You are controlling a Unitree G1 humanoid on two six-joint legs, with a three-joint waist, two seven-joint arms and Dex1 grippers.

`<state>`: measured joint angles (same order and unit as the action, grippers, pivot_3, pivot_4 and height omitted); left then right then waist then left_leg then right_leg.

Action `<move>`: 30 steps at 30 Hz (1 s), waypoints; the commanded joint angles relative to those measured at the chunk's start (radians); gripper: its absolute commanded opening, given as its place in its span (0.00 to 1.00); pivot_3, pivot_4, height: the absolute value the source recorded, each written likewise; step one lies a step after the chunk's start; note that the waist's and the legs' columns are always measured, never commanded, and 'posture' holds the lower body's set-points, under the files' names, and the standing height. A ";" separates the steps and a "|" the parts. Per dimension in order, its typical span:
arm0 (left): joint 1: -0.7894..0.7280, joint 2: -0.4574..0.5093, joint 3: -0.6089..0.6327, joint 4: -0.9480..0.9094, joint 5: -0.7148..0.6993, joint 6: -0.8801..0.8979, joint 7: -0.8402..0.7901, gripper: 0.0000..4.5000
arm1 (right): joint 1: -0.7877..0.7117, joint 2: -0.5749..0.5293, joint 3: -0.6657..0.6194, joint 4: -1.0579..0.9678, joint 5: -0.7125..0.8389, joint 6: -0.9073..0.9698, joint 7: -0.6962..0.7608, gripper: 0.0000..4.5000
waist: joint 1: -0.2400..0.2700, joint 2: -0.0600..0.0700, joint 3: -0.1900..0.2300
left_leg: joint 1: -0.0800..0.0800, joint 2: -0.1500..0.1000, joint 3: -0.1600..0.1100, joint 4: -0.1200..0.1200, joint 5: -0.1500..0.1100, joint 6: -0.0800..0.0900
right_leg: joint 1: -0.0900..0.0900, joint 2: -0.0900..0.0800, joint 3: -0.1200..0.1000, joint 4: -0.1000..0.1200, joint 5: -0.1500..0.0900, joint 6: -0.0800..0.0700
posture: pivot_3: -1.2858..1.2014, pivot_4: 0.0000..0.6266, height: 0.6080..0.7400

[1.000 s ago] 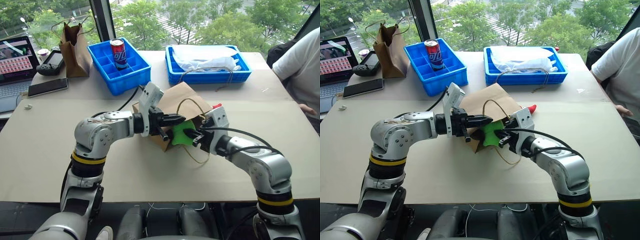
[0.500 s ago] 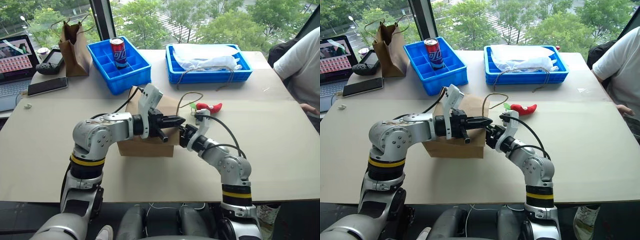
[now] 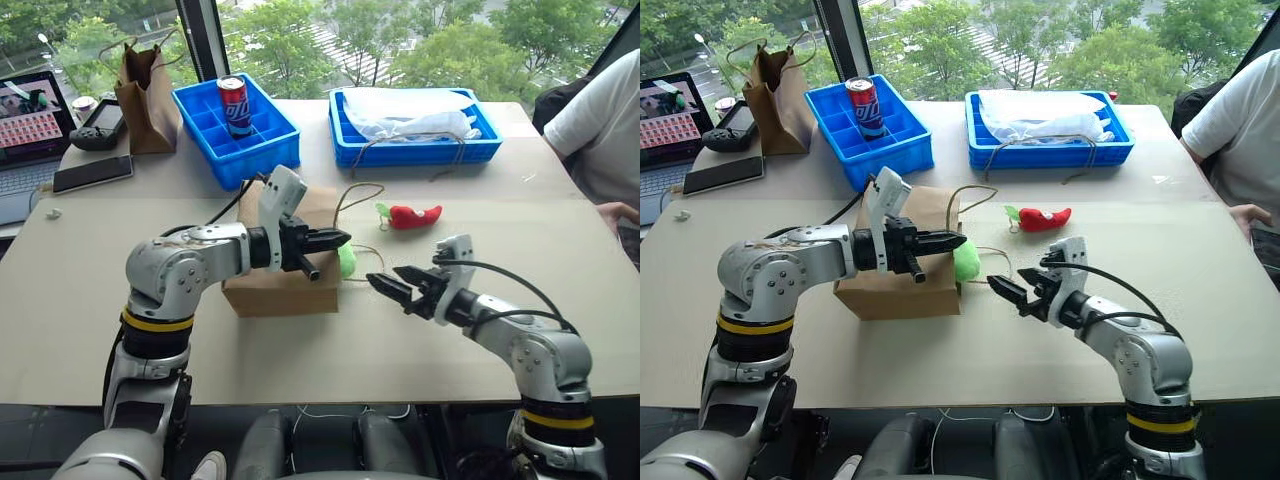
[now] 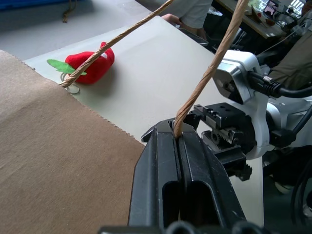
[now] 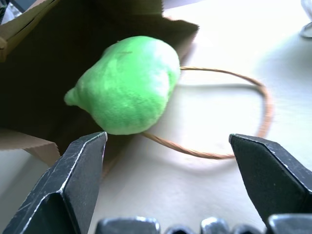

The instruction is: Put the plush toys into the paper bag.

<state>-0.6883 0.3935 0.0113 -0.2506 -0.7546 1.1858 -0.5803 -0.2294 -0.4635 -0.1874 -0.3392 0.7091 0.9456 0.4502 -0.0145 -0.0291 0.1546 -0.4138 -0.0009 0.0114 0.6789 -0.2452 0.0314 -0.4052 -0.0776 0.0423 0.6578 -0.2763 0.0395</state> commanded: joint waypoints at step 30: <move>0.091 0.056 0.120 -0.186 -0.134 0.106 0.139 0.00 | -0.717 0.043 0.235 1.269 -0.632 -0.938 0.234 0.16 | -0.009 0.000 0.000 | 0.000 -0.001 -0.002 -0.003 0.004 -0.004 | 0.000 0.000 0.001 -0.001 0.001 0.000 | 0.52 0.24 1.00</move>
<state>-0.5900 0.4496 0.1196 -0.3993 -0.8666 1.2899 -0.4491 -0.9672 -0.4229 0.0635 1.0706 0.0259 0.0013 0.5848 -0.0235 -0.0291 0.1550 -0.4141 -0.0015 0.0091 0.6761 -0.2408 0.0275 -0.4053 -0.0775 0.0438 0.6575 -0.2750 0.0397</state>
